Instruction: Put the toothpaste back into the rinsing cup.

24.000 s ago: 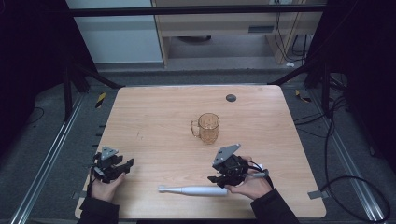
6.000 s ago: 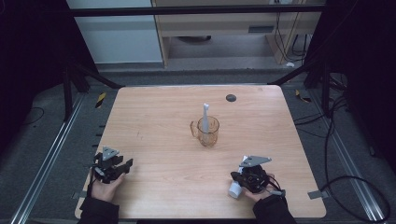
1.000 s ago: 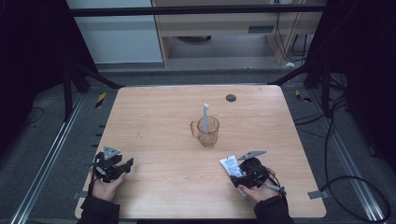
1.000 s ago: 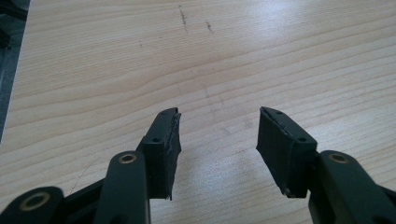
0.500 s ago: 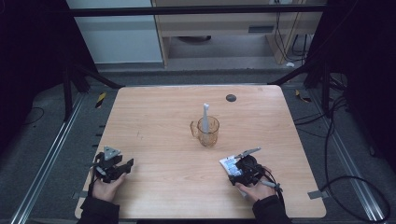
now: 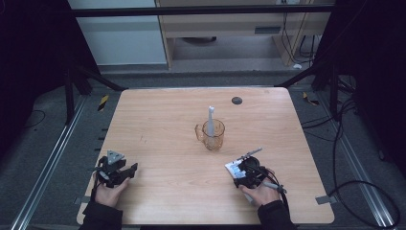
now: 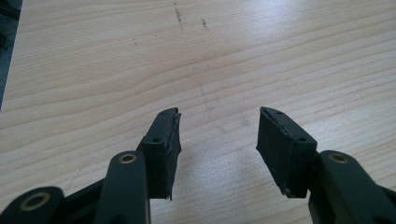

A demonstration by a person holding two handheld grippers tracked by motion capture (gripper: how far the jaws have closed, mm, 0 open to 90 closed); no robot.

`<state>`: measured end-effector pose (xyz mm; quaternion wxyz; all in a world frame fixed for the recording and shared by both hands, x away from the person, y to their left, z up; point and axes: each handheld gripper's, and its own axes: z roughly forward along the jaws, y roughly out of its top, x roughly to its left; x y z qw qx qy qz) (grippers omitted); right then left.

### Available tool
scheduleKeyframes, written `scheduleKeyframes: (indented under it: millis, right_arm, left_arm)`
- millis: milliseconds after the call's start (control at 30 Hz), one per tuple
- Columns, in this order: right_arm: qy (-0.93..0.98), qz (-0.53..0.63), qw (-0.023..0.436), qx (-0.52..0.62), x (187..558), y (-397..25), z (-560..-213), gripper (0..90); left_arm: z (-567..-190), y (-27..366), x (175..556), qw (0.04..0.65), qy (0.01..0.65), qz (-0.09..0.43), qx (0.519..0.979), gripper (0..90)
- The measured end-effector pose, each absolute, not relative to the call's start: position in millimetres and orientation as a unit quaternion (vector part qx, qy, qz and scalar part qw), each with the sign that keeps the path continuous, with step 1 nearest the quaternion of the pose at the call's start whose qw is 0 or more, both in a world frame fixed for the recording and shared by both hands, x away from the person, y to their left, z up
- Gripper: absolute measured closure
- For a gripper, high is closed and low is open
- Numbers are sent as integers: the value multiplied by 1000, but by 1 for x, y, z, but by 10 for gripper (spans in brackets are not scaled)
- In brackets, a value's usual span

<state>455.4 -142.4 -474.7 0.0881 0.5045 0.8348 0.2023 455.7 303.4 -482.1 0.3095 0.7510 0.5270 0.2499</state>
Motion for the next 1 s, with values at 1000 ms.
scheduleKeyframes:
  millis: [1000]
  right_arm:
    - [825, 247, 87, 501, 450, -148, -454, 681]
  left_arm:
    - [-481, 303, 455, 310, 526, 252, 751, 480]
